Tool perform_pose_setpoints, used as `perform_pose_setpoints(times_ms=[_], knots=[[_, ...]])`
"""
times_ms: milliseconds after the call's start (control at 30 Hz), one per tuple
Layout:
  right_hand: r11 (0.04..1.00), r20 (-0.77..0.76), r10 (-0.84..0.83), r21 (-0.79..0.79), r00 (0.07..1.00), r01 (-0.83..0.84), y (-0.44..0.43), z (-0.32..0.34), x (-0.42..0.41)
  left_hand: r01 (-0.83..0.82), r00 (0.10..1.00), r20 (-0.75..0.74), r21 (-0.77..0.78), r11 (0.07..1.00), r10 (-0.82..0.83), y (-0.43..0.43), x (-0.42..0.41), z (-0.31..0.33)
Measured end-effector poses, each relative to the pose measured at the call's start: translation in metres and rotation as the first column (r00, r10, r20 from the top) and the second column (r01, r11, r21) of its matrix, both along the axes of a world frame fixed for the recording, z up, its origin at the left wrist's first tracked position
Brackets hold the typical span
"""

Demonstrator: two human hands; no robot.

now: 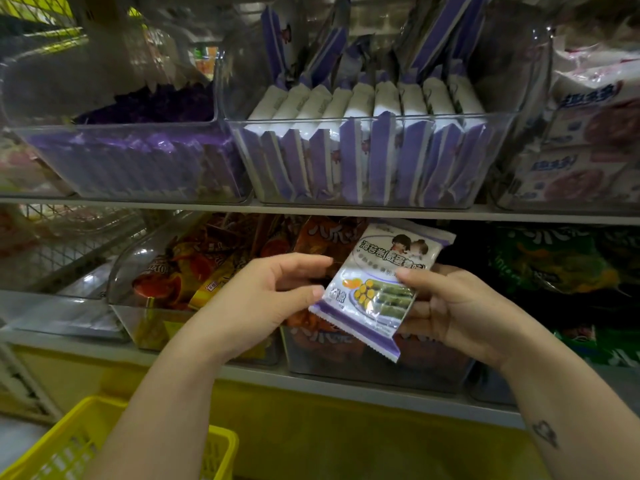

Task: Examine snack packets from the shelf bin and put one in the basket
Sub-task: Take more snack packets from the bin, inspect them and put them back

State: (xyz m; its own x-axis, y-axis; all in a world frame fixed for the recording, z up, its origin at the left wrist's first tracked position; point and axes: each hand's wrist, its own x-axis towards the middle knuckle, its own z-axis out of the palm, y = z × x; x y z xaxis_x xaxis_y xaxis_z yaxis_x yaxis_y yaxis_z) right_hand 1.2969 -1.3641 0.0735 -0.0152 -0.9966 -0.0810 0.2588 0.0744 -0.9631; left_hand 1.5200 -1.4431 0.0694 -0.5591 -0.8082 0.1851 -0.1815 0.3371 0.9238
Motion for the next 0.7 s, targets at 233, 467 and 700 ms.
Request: perform_pose_setpoints(times_ms=[233,467,700], knots=[[0.970,-0.177,0.181,-0.127,0.967,-0.205,0.003,0.001,0.014,0.119,0.990,0.089,-0.171,0.978,-0.105,0.022,-0.020,0.004],[0.963,0.028,0.251,-0.111,0.967,-0.247,0.004,0.005,0.006,0.179,0.982,-0.059,0.014,0.984,-0.178,0.020,-0.020,0.003],[0.984,-0.161,0.091,-0.139,0.983,-0.113,0.005,0.004,0.004,0.473,0.865,-0.312,0.251,0.844,-0.392,0.020,-0.011,0.003]])
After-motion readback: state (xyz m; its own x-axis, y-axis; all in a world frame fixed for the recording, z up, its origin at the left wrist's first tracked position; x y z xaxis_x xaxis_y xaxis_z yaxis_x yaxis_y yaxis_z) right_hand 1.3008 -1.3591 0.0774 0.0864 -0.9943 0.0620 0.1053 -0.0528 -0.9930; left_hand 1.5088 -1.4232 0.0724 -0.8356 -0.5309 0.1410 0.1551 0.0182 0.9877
